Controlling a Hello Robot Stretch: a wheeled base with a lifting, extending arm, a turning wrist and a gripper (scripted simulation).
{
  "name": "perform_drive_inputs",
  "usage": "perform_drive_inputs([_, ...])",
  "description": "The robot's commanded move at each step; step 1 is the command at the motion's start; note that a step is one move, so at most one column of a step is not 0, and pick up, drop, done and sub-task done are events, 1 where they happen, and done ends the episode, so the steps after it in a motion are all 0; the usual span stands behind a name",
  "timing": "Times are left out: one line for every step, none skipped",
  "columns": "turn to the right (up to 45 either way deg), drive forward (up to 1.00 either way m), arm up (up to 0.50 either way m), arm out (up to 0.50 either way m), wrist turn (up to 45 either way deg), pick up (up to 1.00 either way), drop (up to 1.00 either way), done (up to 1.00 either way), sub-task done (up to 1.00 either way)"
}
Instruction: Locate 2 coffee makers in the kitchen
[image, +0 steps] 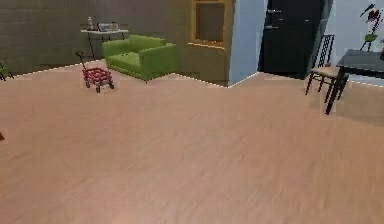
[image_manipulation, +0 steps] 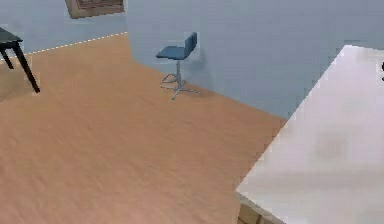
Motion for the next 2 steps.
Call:
perform_drive_inputs([0.0,0.35,0.0,0.0,0.0,0.0,0.0,0.0,0.0])
perform_drive_inputs([45.0,0.0,0.0,0.0,0.0,0.0,0.0,0.0,0.0])
